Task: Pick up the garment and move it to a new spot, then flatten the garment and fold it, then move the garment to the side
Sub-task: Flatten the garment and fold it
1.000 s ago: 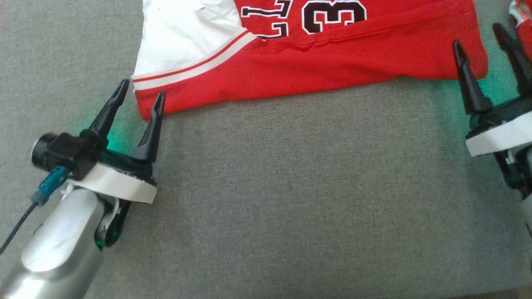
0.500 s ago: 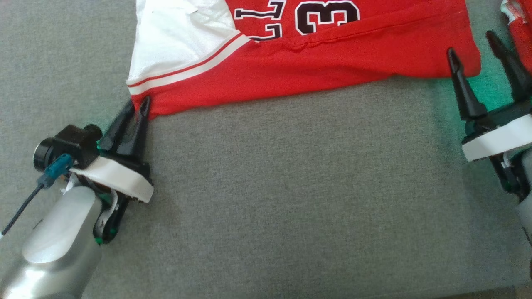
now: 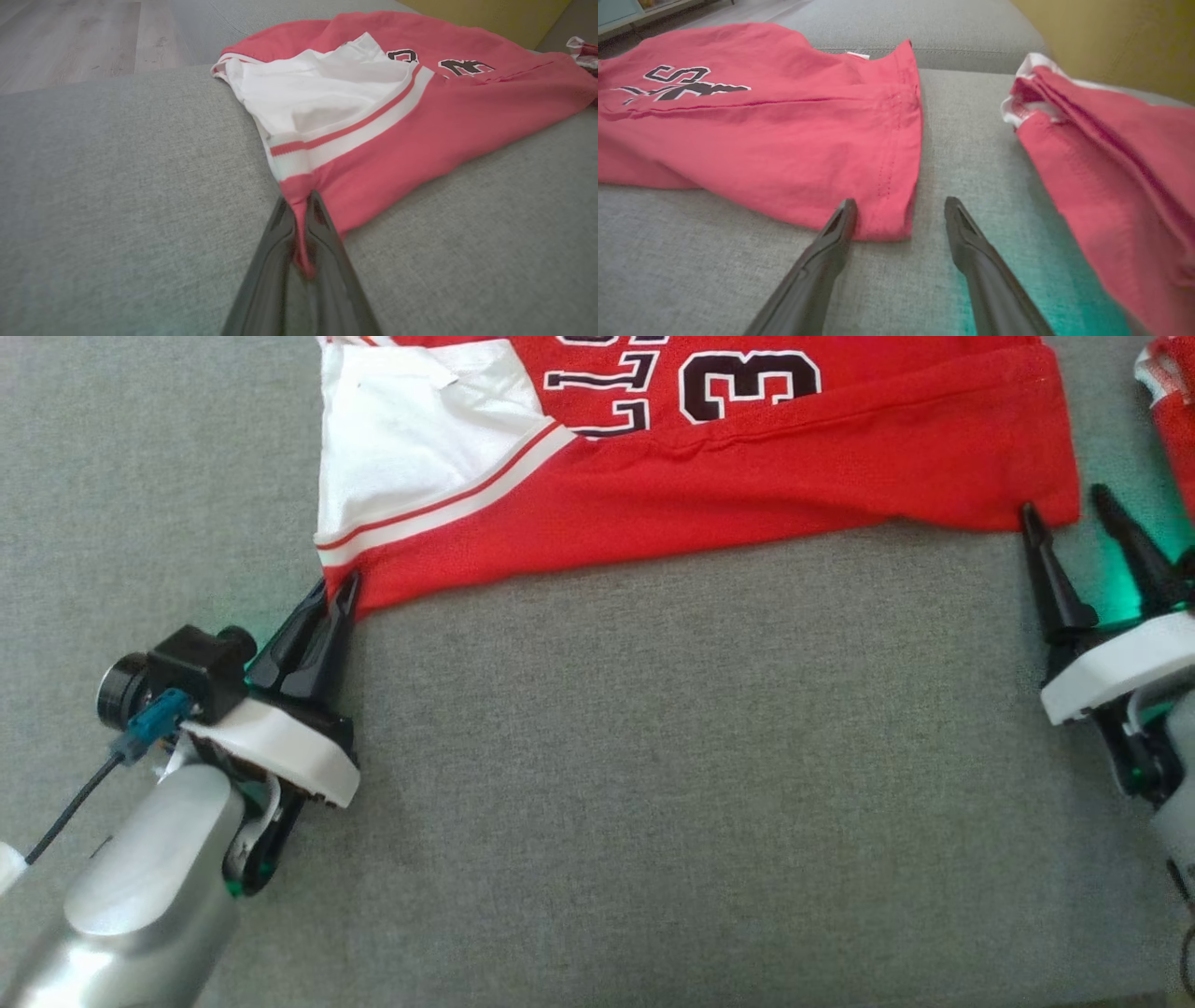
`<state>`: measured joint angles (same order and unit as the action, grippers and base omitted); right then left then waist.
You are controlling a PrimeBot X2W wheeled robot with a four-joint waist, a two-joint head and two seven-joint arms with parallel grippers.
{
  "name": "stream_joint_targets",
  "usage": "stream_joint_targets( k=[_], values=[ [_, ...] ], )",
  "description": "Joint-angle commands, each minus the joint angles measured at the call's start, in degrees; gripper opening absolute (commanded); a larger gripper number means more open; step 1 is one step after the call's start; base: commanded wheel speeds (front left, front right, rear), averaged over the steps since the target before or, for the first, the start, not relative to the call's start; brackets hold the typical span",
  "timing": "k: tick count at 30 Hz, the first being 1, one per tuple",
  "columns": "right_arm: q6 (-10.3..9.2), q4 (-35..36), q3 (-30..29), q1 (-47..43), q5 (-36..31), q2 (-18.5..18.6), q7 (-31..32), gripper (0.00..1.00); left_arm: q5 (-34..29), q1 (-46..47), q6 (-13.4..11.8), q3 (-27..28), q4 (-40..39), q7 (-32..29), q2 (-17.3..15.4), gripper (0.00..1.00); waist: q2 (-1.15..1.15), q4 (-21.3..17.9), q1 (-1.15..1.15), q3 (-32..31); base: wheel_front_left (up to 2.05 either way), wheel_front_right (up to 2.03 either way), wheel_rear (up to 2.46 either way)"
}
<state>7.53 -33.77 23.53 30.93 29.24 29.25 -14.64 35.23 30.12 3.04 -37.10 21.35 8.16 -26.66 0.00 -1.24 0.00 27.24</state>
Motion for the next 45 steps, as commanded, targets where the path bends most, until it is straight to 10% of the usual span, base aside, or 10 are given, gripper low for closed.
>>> stream_joint_targets(
  k=[1, 3, 25, 39, 40, 41, 42, 43, 45],
  values=[
    [-0.04, 0.09, 1.70, 0.25, 2.23, 0.42, 0.08, 0.45, -0.55, -1.92, 0.08, 0.86, -0.20, 0.05, -2.69, 0.00, 0.00, 0.03, 0.00, -0.14, 0.00, 0.00, 0.00],
    [-0.04, -0.65, 3.85, 1.06, 4.97, 0.65, 0.34, 0.00, -0.97, -1.93, 0.20, 0.57, -0.56, 0.36, -3.08, 0.00, 0.00, -0.04, 0.00, -0.25, 0.00, 0.00, 0.00],
    [-0.04, 9.48, 11.43, -14.91, 21.42, 14.95, 1.07, 0.00, -6.70, -14.26, -4.94, -3.50, -15.57, 2.06, -12.10, 0.00, 0.00, -0.75, 0.00, -5.81, 0.00, 0.00, 0.00],
    [-0.04, 16.09, 6.85, -26.50, 21.20, 14.99, 7.18, 0.00, -1.61, -24.40, -8.14, -3.63, -24.06, -1.15, -15.34, 0.00, 0.00, -1.36, 0.00, -7.67, 0.00, 0.00, 0.00],
    [-0.04, 16.57, 6.45, -26.97, 21.20, 14.82, 7.89, 0.35, -1.52, -24.37, -8.15, -3.65, -24.11, -1.26, -15.31, 0.00, 0.00, -1.37, 0.00, -7.72, 0.00, 0.00, 0.00],
    [-0.04, 16.98, 5.99, -27.33, 20.99, 14.67, 8.50, 1.00, -1.51, -24.23, -8.15, -3.68, -24.04, -1.32, -15.26, 0.05, 0.00, -1.38, 0.00, -7.71, 0.00, 0.00, 0.00],
    [-0.04, 17.25, 5.35, -27.61, 20.71, 14.45, 8.91, 1.00, -1.57, -24.00, -8.17, -3.75, -23.91, -1.44, -15.14, 0.40, 0.00, -1.37, 0.00, -7.68, 0.00, 0.00, 0.00],
    [-0.04, 17.46, 4.57, -27.82, 20.33, 14.14, 9.15, 1.00, -1.71, -23.59, -8.18, -3.79, -23.83, -1.53, -14.98, 1.00, 0.00, -1.35, 0.00, -7.61, 0.00, 0.00, 0.00],
    [-0.04, 18.43, 3.39, -28.09, 19.40, 13.56, 9.71, 1.00, -2.20, -22.45, -8.10, -3.77, -23.80, -1.67, -14.85, 1.00, 0.00, -1.37, 0.00, -7.48, 0.00, 0.00, 0.00]
  ],
)
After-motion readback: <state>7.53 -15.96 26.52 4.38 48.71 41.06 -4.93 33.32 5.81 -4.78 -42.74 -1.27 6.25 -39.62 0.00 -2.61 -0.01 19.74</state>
